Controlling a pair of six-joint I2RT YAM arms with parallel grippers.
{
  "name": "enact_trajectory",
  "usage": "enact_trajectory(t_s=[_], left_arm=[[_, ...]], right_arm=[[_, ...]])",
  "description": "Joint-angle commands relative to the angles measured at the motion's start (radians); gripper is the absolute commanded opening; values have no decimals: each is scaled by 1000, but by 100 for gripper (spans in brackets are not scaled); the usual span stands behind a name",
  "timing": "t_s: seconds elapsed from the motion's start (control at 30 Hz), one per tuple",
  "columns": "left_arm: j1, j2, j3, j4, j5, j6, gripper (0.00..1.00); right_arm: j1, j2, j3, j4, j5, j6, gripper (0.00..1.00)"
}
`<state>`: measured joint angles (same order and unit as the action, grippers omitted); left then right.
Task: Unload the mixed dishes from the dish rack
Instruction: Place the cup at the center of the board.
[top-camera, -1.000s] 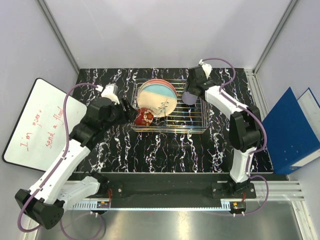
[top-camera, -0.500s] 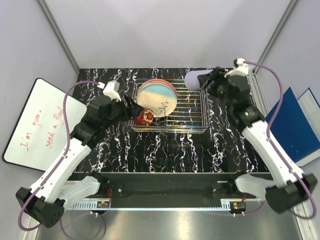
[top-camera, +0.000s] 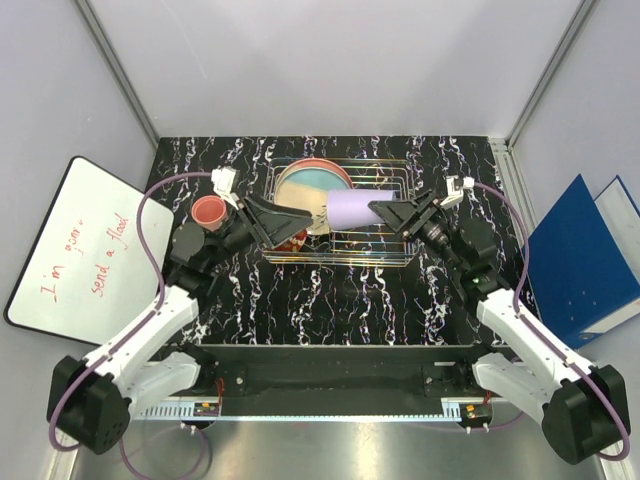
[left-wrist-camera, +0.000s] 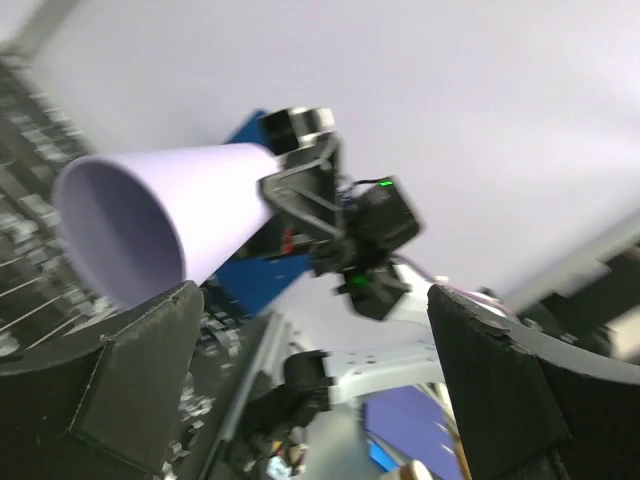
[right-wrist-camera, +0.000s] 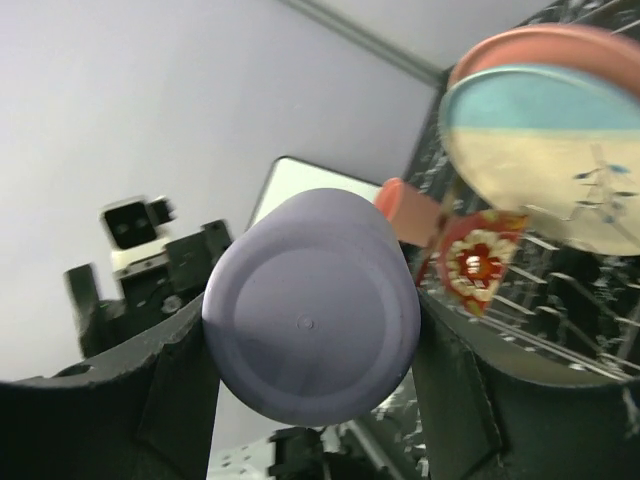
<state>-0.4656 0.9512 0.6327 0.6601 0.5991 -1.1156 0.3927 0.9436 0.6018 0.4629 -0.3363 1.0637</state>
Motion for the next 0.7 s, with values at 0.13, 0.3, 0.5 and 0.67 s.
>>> enact_trajectory(t_s=[0.13,0.3,0.5,0.67], left_arm=[[4,58,-42,379,126,-170,99],[2,66,-21,361,131,-150,99],[-14,89,-1,369,134,-153,99],[-22,86,-2,372,139,-151,94]], right_arm=[[0,-6,-5,369,-112,171,0],[44,1,39,329,-129,133,0],[165,52,76,296,-102,73,0],[222,107,82,298,-87,58,0]])
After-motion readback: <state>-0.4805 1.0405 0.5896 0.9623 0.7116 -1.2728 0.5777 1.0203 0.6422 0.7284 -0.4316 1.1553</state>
